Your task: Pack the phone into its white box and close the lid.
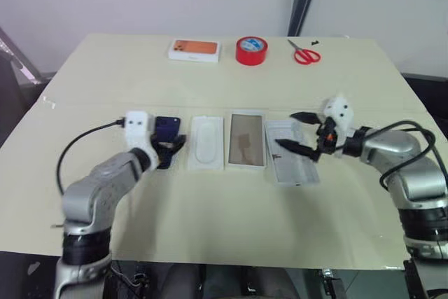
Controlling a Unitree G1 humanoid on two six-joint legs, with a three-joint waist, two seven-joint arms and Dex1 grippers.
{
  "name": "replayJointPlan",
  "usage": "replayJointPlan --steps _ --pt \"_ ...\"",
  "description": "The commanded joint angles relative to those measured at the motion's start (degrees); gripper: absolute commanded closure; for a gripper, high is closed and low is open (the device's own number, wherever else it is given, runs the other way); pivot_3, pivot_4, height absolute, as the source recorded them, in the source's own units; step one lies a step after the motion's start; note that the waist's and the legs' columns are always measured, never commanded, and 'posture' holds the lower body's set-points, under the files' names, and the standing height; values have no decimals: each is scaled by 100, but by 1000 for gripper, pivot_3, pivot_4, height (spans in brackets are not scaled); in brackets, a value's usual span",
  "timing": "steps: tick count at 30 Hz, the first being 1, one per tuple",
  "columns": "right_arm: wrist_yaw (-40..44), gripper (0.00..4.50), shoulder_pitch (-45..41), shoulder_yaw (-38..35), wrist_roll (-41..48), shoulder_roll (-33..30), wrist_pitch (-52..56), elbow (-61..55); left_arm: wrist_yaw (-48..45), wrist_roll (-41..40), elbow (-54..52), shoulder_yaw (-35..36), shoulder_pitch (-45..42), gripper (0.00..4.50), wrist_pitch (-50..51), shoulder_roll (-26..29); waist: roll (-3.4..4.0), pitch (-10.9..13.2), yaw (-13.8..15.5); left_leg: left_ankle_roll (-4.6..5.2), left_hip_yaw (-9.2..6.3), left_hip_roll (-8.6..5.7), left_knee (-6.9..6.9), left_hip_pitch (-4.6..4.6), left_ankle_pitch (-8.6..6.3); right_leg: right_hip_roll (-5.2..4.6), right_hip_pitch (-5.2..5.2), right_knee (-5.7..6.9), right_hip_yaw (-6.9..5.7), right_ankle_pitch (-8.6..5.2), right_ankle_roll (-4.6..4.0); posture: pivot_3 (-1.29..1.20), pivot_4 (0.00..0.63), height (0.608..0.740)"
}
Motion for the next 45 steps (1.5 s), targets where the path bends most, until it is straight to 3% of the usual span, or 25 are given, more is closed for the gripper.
replayJointPlan --steps 1,13,16,23,29,36,40,45 --pt "-41 0 -28 41 236 85 139 -461 114 -290 -40 221 -273 21 481 -255 0 0 -26 0 -1 0 0 0 0 0 -1 0 -1 0 0 0 150 740" --pt "-118 0 -43 210 176 204 43 -457 366 -495 139 828 -571 21 1788 -967 -1 0 -21 -4 -1 -1 5 3 3 1 0 6 0 0 0 0 150 740" --pt "-117 0 -10 231 149 177 17 -504 292 -531 96 954 -603 885 1894 -1124 -1 0 -23 -5 0 -1 5 3 3 1 0 6 1 0 0 0 150 740" --pt "-170 0 66 268 140 190 8 -611 281 -373 229 1110 -689 4421 1902 -1185 -1 0 -30 -6 -1 -1 5 3 4 2 -1 7 1 0 0 0 150 740" --pt "-189 0 111 300 98 158 -8 -633 451 -115 309 1403 -775 4472 1522 -1029 -1 0 -26 -6 -1 -1 5 4 4 2 0 7 1 0 0 0 150 740" --pt "-140 0 117 537 -152 144 -184 -545 585 -759 185 2424 -1209 4472 1347 -1458 -2 1 -20 -7 -1 -1 5 1 4 1 -1 6 0 0 0 0 150 740" --pt "-113 0 109 575 -222 134 -266 -434 558 -1053 16 2211 -1360 4472 1653 -1707 -4 2 0 -7 -1 -3 7 -2 4 -1 -1 3 -1 0 0 0 150 740" --pt "-105 0 101 507 -303 71 -375 -256 826 -1197 -67 1932 -1562 4472 1884 -2499 -5 2 -2 -7 -1 -4 8 -3 4 -1 -1 2 0 1 1 0 150 740"
